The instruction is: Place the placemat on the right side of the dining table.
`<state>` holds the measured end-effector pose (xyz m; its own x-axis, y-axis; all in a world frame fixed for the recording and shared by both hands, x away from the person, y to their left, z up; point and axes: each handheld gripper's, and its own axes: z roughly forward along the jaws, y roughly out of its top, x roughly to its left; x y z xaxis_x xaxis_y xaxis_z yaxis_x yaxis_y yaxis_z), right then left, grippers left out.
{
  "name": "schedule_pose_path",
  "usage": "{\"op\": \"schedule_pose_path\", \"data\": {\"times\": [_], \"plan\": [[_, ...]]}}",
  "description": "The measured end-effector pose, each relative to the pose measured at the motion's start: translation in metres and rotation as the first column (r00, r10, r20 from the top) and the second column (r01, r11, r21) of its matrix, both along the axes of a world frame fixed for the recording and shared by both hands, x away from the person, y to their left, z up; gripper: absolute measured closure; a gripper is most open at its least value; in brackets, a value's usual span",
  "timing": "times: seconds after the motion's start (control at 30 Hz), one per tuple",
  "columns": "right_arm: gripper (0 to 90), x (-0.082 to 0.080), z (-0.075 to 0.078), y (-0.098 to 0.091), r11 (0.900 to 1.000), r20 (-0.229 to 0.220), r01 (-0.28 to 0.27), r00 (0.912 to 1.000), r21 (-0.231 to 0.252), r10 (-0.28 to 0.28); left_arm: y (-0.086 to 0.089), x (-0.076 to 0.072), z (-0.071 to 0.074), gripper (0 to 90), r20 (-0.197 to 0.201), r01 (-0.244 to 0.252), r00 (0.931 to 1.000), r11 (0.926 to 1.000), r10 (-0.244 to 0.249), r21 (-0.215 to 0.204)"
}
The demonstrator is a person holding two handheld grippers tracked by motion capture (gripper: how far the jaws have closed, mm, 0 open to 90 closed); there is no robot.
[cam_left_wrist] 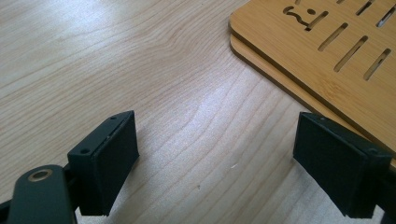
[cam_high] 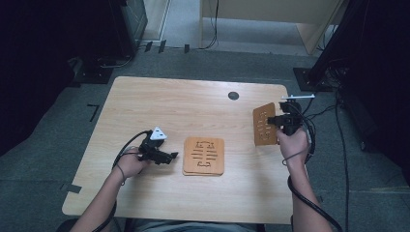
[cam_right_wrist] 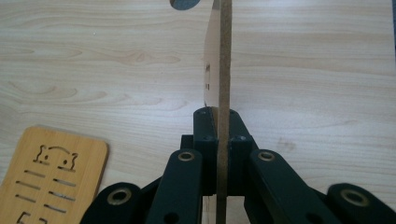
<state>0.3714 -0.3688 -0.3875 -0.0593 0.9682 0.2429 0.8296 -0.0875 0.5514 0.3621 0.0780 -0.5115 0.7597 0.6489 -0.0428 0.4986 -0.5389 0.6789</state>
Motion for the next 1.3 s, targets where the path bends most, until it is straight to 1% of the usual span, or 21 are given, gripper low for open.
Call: {"op": "schedule_pose_path", "data": {"times": [0.13,0.33,0.47,0.67,0.8,0.93,1.03,1.07,1.17,1.3], "plan": [[87.3,0.001,0.001,-0.001,1.0,-0.031,0.002,0.9995,0.006,-0.002,-0.001,0.0,0.0,13.1,0.003,0.0,1.0,1.0,0.0,0.0],[86.5,0.003,-0.001,-0.005,0.9998,-0.024,0.013,0.9996,0.012,-0.013,-0.001,0.0,0.0,13.1,0.005,0.001,1.0,1.0,-0.001,0.003],[85.1,0.007,-0.003,-0.01,0.9999,-0.023,0.014,0.9996,0.007,-0.014,-0.001,0.0,0.0,13.0,0.007,0.0,1.0,1.0,0.0,0.003],[83.9,0.015,-0.007,-0.021,0.9989,-0.05,0.034,0.9983,0.031,-0.032,-0.002,0.0,-0.001,13.0,0.011,0.004,0.9999,1.0,-0.004,0.005],[82.0,0.02,-0.009,-0.025,0.9989,-0.068,0.044,0.9968,0.017,-0.042,-0.002,0.0,-0.001,12.9,0.015,0.008,0.9999,0.9999,-0.008,0.009],[81.2,0.024,-0.011,-0.03,0.9987,-0.08,0.046,0.9958,0.02,-0.044,-0.002,0.0,-0.001,12.8,0.016,0.01,0.9998,0.9999,-0.01,0.008],[80.3,0.027,-0.014,-0.034,0.9984,-0.09,0.048,0.9949,0.03,-0.045,-0.002,0.0,-0.001,12.8,0.016,0.009,0.9998,0.9999,-0.009,0.006],[80.1,0.029,-0.015,-0.036,0.9981,-0.1,0.05,0.9939,0.037,-0.046,-0.002,0.001,-0.001,12.8,0.016,0.01,0.9998,0.9999,-0.01,0.008],[79.9,0.032,-0.019,-0.043,0.9964,-0.125,0.043,0.9915,0.074,-0.034,-0.002,0.0,-0.001,12.8,0.017,0.011,0.9998,0.9999,-0.011,0.009],[79.1,0.035,-0.024,-0.05,0.9938,-0.161,0.04,0.9867,0.103,-0.023,-0.002,0.001,-0.001,12.8,0.017,0.011,0.9998,0.9999,-0.011,0.009]]}}
